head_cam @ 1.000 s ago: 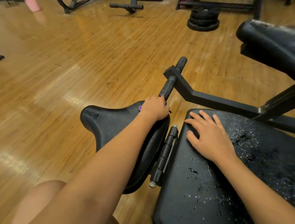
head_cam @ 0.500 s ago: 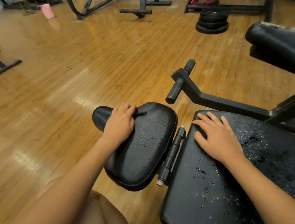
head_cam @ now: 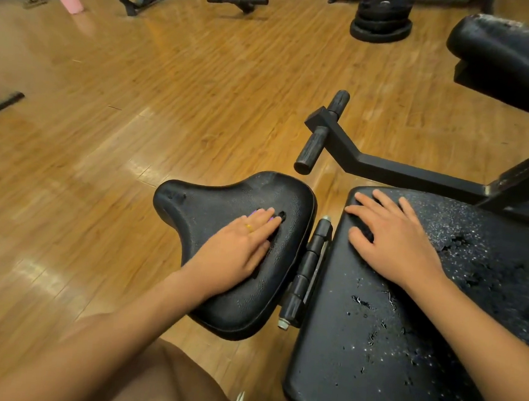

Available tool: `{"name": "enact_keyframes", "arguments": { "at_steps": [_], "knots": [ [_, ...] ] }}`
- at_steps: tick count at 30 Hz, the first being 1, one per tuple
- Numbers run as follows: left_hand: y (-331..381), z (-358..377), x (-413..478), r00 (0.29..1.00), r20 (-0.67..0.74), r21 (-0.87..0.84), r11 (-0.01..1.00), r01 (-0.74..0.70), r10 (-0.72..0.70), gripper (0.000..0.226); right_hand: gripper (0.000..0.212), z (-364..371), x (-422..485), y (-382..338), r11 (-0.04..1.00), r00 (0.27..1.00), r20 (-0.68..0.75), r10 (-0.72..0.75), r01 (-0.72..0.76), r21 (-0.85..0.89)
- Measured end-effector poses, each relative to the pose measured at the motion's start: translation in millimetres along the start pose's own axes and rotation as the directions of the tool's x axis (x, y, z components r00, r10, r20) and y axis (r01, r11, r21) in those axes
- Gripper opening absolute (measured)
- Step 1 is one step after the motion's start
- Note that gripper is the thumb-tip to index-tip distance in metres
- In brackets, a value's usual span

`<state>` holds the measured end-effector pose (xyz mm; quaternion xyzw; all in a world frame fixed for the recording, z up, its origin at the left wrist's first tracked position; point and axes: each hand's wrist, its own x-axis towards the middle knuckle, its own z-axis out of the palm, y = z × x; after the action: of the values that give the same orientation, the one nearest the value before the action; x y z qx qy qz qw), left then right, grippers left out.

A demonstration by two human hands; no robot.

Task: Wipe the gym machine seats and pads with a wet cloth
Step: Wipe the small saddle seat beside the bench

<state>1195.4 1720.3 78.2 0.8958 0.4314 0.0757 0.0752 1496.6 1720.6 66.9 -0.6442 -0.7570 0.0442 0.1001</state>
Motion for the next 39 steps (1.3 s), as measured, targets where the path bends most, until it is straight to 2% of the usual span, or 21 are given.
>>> {"name": "enact_keyframes", "arguments": {
  "at_steps": [3,6,8,10,12,14,16,18,20,22,25,28,33,36,39],
  "knots": [
    [-26,2,12,0.995,0.027,0.024,0.995,0.095,-0.096,0.049,0.043,3,-2,0,1.000,1.000,-0.001,0.005,-0.005,0.029],
    [-66,-5,41,0.970,-0.046,0.108,0.964,0.244,-0.240,0.041,0.043,4,-1,-1,0.999,1.000,0.001,0.006,-0.006,0.034],
    [-78,-11,64,0.915,-0.091,0.124,0.907,0.403,-0.394,0.028,0.043,3,-1,0,1.000,1.000,0.001,0.007,-0.007,0.029],
    [-72,-16,80,0.822,-0.094,0.150,0.809,0.569,-0.561,0.024,0.043,3,-2,1,1.000,1.000,0.007,0.008,-0.008,0.028],
    [-60,-15,85,0.774,-0.079,0.155,0.760,0.632,-0.628,0.025,0.043,3,-3,-1,1.000,1.000,0.012,0.009,-0.009,0.027],
    [-43,-11,77,0.815,-0.124,0.122,0.807,0.578,-0.566,0.024,0.044,2,-3,-2,1.000,1.000,0.012,0.008,-0.008,0.023],
    [-23,-1,58,0.898,-0.141,0.066,0.901,0.429,-0.417,0.030,0.044,1,-3,-1,1.000,1.000,0.015,0.005,-0.005,0.014],
    [1,8,28,0.964,-0.095,0.022,0.967,0.253,-0.249,0.044,0.044,0,-3,-1,1.000,1.000,0.016,0.008,-0.009,0.014],
    [13,11,2,0.992,-0.041,-0.011,0.993,0.117,-0.117,0.048,0.044,0,-3,-1,1.000,1.000,0.014,0.006,-0.006,0.016],
    [7,8,-1,0.998,-0.015,-0.011,0.998,0.065,-0.065,0.050,0.044,0,-2,0,1.000,1.000,0.007,0.006,-0.006,0.021],
    [-9,0,20,0.980,-0.001,0.033,0.979,0.201,-0.201,0.052,0.044,0,-1,-1,1.000,1.000,0.012,0.013,-0.013,0.021],
    [-40,-5,45,0.925,-0.061,0.066,0.924,0.378,-0.374,0.053,0.044,2,-1,-3,1.000,1.000,0.013,0.008,-0.008,0.020],
    [-59,-10,89,0.787,-0.130,0.071,0.786,0.614,-0.604,0.027,0.049,1,-2,-1,1.000,1.000,0.012,0.004,-0.004,0.008],
    [-45,-7,88,0.824,-0.098,0.076,0.822,0.565,-0.557,0.017,0.049,1,-4,-3,1.000,1.000,0.023,0.008,-0.008,0.004],
    [-28,-6,56,0.925,-0.090,-0.004,0.929,0.370,-0.369,0.020,0.046,-1,-6,-3,1.000,1.000,0.028,0.012,-0.012,-0.009]
  ]
}}
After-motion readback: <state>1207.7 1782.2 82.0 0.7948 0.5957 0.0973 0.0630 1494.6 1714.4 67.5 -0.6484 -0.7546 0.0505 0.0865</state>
